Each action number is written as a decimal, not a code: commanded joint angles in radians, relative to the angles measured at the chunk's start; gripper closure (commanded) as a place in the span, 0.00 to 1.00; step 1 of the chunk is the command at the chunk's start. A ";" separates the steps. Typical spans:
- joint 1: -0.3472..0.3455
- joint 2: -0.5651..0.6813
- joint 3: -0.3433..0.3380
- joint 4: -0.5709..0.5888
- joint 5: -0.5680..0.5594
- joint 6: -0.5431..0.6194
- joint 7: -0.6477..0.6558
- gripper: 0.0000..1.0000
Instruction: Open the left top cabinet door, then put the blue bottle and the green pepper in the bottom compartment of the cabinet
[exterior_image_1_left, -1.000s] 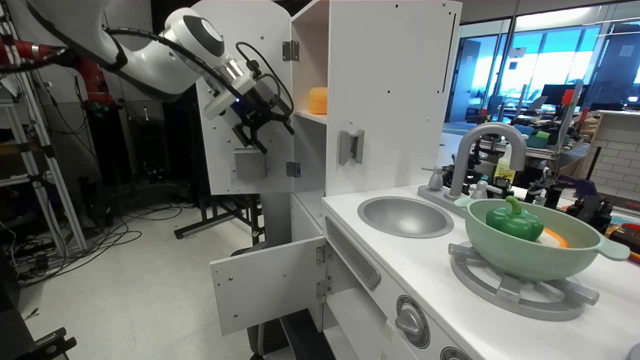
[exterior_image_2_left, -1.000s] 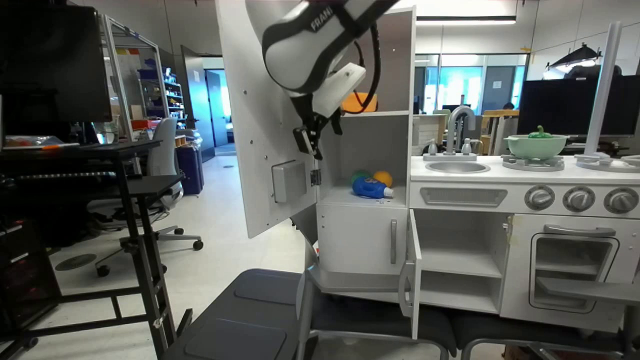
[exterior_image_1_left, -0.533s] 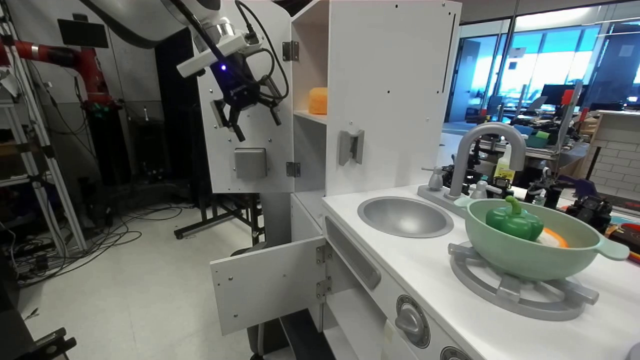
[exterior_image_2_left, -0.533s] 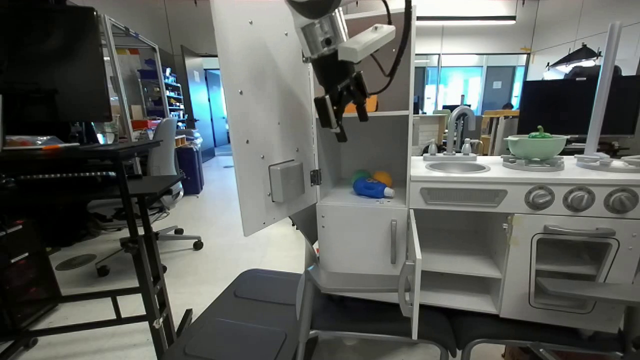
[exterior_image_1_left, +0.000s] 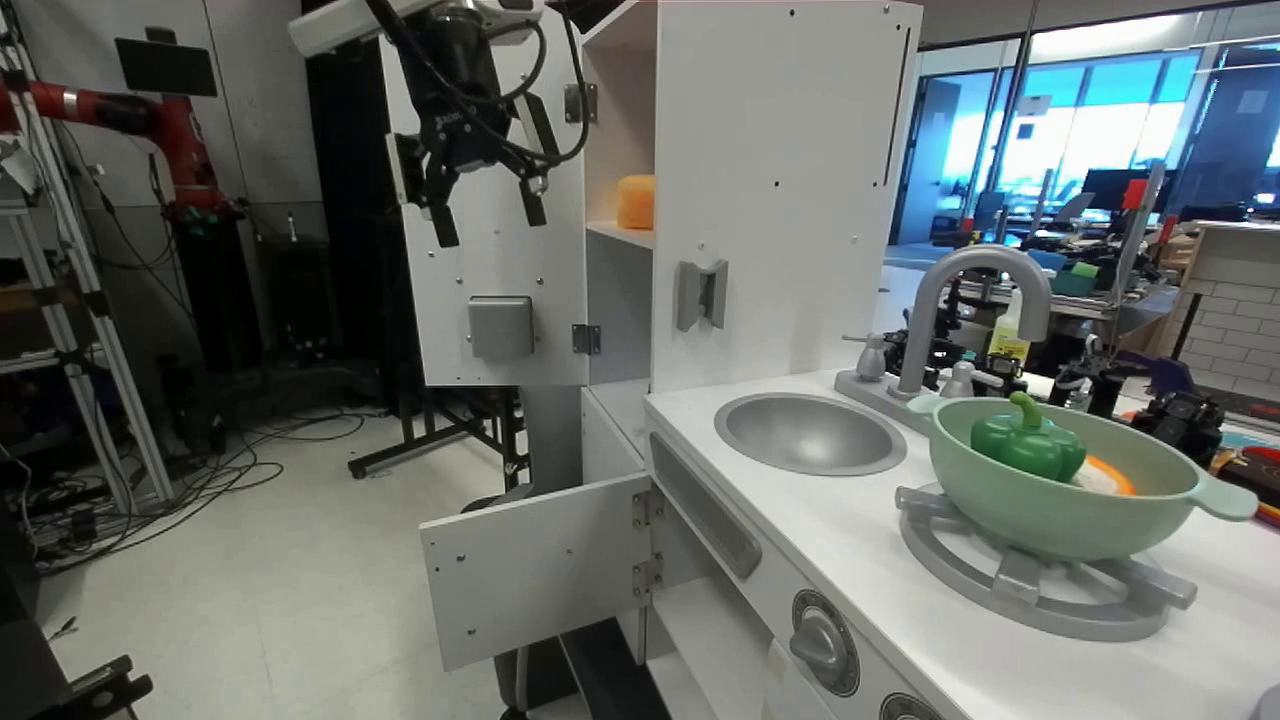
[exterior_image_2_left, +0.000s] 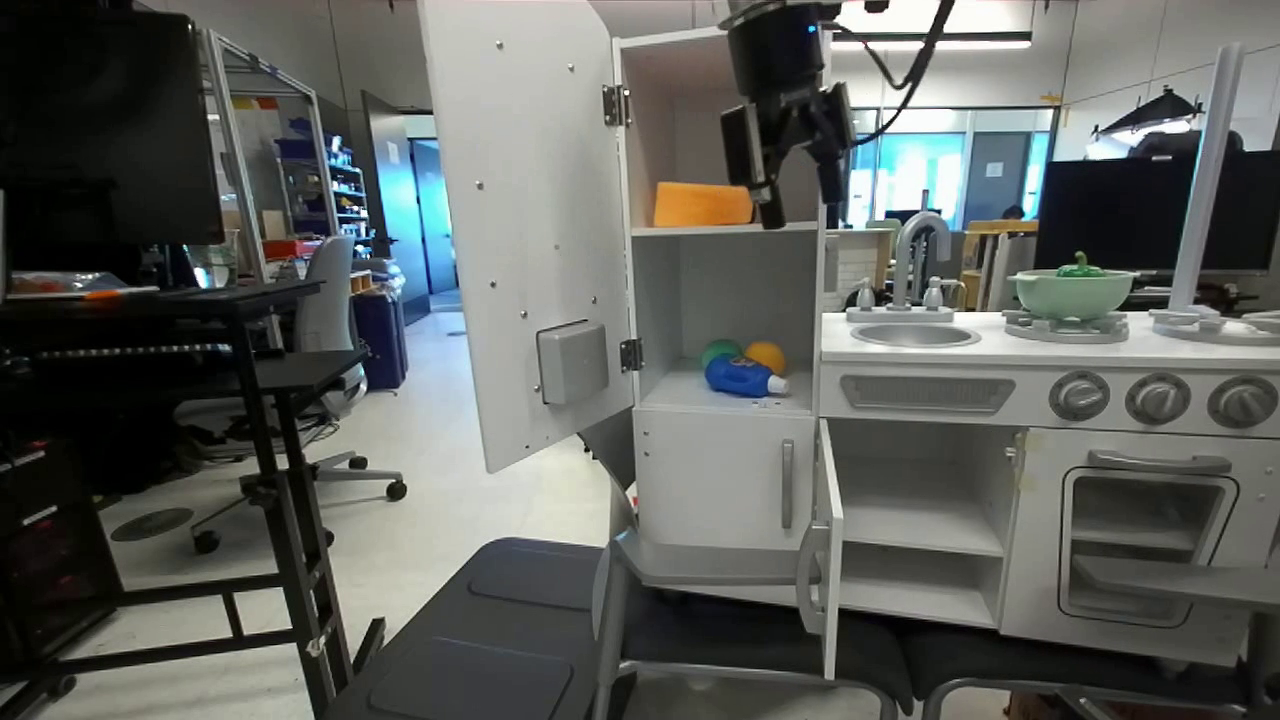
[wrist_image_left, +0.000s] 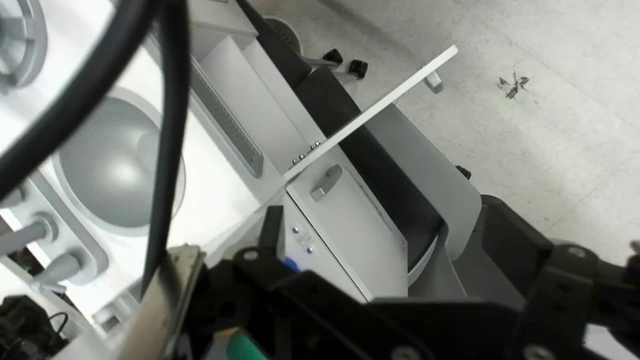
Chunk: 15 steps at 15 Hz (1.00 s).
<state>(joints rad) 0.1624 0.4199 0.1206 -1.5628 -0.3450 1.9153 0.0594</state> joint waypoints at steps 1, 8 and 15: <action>-0.046 -0.208 -0.033 -0.245 0.094 0.076 0.047 0.00; -0.168 -0.512 -0.145 -0.605 0.146 0.216 0.153 0.00; -0.349 -0.574 -0.293 -0.692 0.136 0.371 0.153 0.00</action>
<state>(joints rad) -0.1413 -0.1571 -0.1373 -2.2447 -0.2268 2.2092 0.2075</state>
